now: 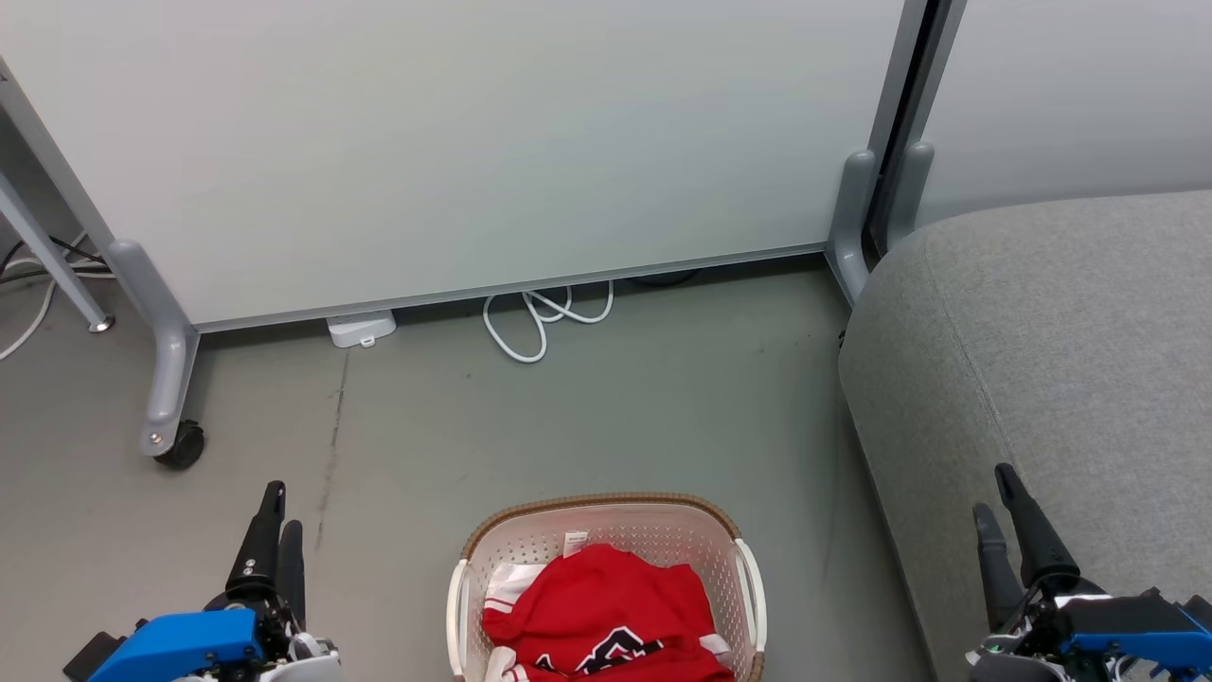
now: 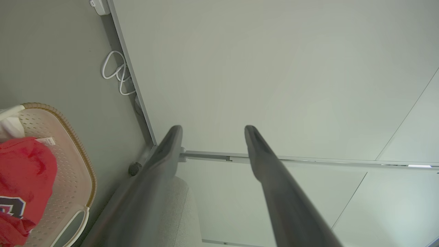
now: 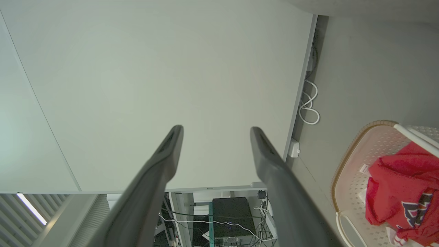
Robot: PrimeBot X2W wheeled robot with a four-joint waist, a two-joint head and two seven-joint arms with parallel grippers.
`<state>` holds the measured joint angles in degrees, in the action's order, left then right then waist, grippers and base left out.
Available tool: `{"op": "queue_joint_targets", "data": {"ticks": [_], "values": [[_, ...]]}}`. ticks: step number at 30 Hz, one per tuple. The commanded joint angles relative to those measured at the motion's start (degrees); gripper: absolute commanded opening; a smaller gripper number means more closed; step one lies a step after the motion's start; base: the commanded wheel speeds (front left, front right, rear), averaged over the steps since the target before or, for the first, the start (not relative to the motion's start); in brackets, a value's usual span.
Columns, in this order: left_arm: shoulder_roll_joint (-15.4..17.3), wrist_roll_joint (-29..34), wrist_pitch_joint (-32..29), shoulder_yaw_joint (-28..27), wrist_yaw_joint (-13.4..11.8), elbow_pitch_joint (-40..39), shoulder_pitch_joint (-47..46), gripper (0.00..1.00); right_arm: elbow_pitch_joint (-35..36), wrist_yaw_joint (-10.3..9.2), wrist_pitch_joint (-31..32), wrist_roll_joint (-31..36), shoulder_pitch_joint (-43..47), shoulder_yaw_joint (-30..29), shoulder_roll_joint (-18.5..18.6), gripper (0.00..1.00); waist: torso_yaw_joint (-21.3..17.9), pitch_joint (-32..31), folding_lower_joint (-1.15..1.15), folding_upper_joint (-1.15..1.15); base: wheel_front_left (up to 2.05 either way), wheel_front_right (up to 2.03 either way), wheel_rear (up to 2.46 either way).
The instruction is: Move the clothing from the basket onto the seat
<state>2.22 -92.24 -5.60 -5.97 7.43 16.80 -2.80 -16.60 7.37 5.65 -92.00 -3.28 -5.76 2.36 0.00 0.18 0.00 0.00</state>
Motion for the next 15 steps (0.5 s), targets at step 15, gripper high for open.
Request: {"op": "queue_joint_targets", "data": {"ticks": [15], "values": [[0.5, 12.8, 4.4, 2.9, -1.1, -2.3, -1.9, 1.00, 1.1, 0.05, -4.4, 15.4, -1.8, 1.9, 0.3, 1.00, 0.1, 0.0, 0.00, 0.00, 0.00, 0.00, 0.00]]}}
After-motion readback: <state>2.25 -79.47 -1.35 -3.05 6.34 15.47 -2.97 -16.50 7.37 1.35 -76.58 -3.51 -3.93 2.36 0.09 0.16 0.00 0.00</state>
